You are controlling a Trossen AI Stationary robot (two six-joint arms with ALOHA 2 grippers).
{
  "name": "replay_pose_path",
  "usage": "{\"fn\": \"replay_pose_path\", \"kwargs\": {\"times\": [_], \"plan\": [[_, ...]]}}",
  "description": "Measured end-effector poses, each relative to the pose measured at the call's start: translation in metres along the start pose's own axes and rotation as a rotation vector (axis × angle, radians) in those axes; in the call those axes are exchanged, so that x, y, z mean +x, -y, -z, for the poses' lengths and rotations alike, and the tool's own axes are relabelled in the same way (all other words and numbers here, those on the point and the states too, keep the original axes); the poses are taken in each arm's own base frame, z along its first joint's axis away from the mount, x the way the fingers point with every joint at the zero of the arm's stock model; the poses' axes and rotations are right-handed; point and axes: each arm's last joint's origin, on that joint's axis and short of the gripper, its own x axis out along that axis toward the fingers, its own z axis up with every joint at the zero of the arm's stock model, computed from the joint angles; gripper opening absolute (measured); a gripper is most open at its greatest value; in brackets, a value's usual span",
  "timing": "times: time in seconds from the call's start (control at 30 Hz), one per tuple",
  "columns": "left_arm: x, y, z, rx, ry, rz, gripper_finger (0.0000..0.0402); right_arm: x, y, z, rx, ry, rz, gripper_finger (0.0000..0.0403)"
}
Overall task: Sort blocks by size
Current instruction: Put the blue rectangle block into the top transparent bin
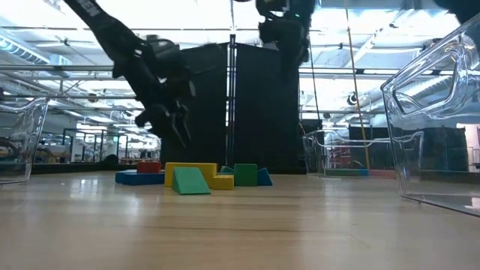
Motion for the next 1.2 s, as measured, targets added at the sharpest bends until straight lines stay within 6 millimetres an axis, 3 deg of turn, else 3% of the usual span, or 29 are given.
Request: {"fn": "replay_pose_path", "kwargs": {"times": [0.3, 0.5, 0.73, 0.93, 1.2], "plan": [[0.022, -0.005, -0.004, 0.131, 0.007, 0.089, 0.0276, 0.023, 0.004, 0.072, 0.071, 0.054, -0.033, 0.0121], [0.036, -0.010, -0.007, 0.169, -0.006, 0.111, 0.0276, 0.035, 0.000, 0.099, 0.112, 0.105, -0.091, 0.0121], [0.048, -0.014, -0.008, 0.161, -0.060, 0.161, 0.0276, 0.044, -0.005, 0.111, 0.135, 0.113, -0.102, 0.0121], [0.055, -0.010, -0.002, 0.141, -0.128, 0.220, 0.0270, 0.044, -0.009, 0.108, 0.120, 0.151, -0.109, 0.0121], [0.057, -0.010, -0.001, 0.090, -0.136, 0.213, 0.0181, 0.042, -0.014, 0.102, 0.104, 0.212, -0.117, 0.0121]]}}
